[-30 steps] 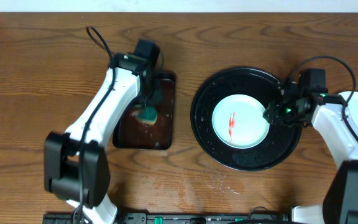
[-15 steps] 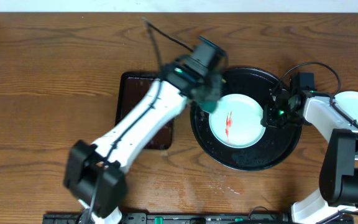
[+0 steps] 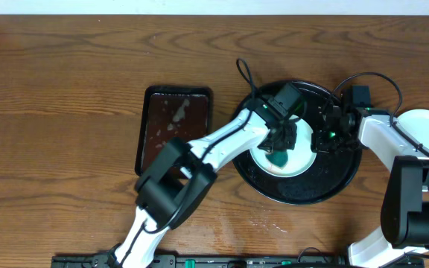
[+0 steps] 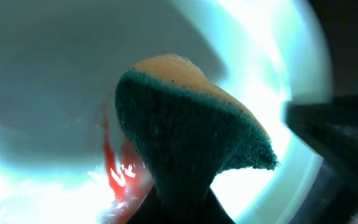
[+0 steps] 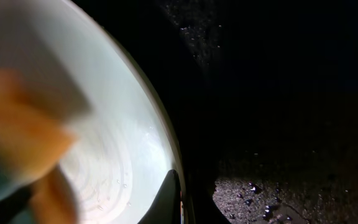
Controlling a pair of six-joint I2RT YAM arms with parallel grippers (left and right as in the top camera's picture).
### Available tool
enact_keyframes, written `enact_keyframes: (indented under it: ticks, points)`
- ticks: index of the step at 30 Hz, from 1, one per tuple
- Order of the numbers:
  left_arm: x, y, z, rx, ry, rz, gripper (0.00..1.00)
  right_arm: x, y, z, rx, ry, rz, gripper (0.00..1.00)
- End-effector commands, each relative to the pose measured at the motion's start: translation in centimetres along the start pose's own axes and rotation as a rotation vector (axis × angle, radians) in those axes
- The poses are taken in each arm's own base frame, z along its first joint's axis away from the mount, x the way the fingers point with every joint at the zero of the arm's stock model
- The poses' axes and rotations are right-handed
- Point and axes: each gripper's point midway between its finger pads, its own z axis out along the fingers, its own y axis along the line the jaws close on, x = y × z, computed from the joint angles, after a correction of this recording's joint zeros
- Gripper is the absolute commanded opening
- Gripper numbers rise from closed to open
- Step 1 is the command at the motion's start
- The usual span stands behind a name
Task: Clean dirty plates on tray and stack at the side
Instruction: 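Scrub the red-stained plate with the sponge while the right gripper holds it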
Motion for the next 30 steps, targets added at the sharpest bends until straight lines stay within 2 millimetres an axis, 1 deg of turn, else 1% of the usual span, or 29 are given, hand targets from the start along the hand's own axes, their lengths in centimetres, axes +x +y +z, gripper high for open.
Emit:
enact_keyframes:
  ticks: [1, 4, 7, 9, 12, 14, 16, 17, 18, 20, 22, 23, 24, 26, 28, 30]
  points:
    - [0.2, 1.0, 1.1, -0.020, 0.029, -0.041, 0.08, 1.0, 0.8, 0.6, 0.005, 0.036, -0.028, 0.01]
    - [-0.2, 4.3, 0.9, -0.181, -0.015, -0.055, 0.08, 1.0, 0.9, 0.6, 0.005, 0.038, -0.031, 0.01]
    - [-1.3, 8.8, -0.8, -0.439, -0.114, -0.044, 0.08, 1.0, 1.0, 0.7, 0.004, 0.038, -0.034, 0.01]
    - [-1.9, 11.1, -2.2, -0.583, -0.167, -0.028, 0.07, 1.0, 1.0, 0.7, 0.004, 0.038, -0.034, 0.01]
    - [-2.4, 12.9, -3.6, -0.707, -0.199, 0.028, 0.08, 1.0, 1.0, 0.7, 0.005, 0.039, -0.034, 0.01]
    - [-2.6, 13.4, -4.1, -0.745, -0.201, 0.059, 0.08, 1.0, 1.0, 0.7, 0.004, 0.039, -0.034, 0.01]
    - [-2.6, 13.4, -4.1, -0.744, -0.204, 0.056, 0.08, 1.0, 1.0, 0.7, 0.004, 0.039, -0.034, 0.01]
    - [-2.6, 13.0, -3.7, -0.711, -0.198, 0.045, 0.08, 1.0, 1.0, 0.7, 0.005, 0.038, -0.034, 0.01]
    - [-2.3, 12.1, -2.8, -0.646, -0.174, 0.035, 0.08, 1.0, 1.0, 0.7, 0.005, 0.038, -0.034, 0.01]
    - [-1.5, 9.7, -0.9, -0.485, -0.109, 0.015, 0.08, 1.0, 1.0, 0.7, 0.005, 0.038, -0.035, 0.01]
    - [-0.1, 5.4, 1.4, -0.226, -0.002, -0.002, 0.08, 1.0, 1.0, 0.7, 0.005, 0.038, -0.034, 0.01]
    - [0.6, 3.3, 2.0, -0.110, 0.045, -0.006, 0.08, 1.0, 1.0, 0.7, 0.004, 0.039, -0.034, 0.01]
    - [1.2, 1.0, 2.4, 0.011, 0.093, -0.016, 0.08, 1.0, 1.0, 0.7, 0.005, 0.039, -0.034, 0.01]
    - [2.0, -2.8, 2.4, 0.206, 0.161, -0.031, 0.08, 1.0, 1.0, 0.7, 0.005, 0.040, -0.034, 0.01]
    - [2.2, -5.4, 1.9, 0.330, 0.182, -0.003, 0.08, 1.0, 1.0, 0.7, 0.005, 0.040, -0.034, 0.01]
    - [2.3, -5.4, 1.9, 0.330, 0.184, -0.003, 0.08, 1.0, 1.0, 0.7, 0.004, 0.039, -0.034, 0.01]
